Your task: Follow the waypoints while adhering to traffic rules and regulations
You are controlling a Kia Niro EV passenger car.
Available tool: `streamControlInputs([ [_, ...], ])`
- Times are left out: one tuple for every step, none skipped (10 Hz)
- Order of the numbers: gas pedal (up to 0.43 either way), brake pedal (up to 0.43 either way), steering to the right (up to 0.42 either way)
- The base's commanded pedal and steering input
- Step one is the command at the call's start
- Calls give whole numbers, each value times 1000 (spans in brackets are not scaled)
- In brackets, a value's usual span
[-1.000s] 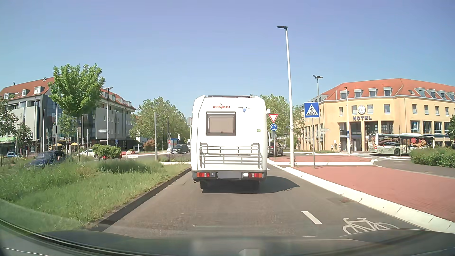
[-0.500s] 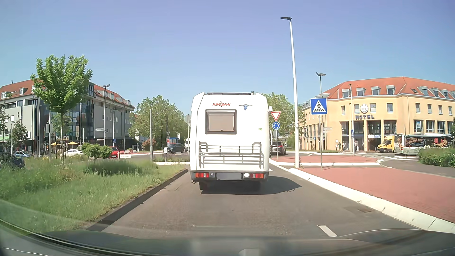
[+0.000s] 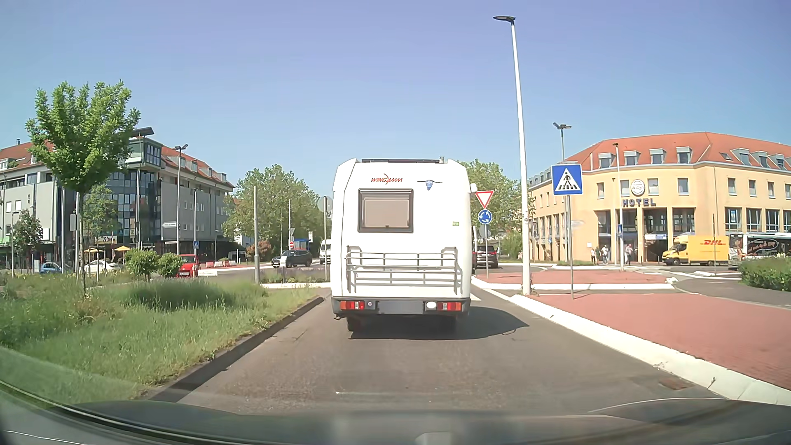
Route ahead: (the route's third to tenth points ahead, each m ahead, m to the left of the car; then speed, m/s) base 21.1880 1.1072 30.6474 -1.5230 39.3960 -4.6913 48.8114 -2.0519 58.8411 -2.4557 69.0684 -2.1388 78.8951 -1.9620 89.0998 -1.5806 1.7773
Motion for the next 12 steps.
streamControlInputs([
  [0, 165, -10],
  [0, 165, -8],
  [0, 165, -7],
  [0, 165, -5],
  [0, 165, -5],
  [0, 159, -5],
  [0, 159, -4],
  [0, 146, -3],
  [0, 98, -1],
  [0, 6, -1],
  [0, 0, 0],
  [0, 0, -1],
])
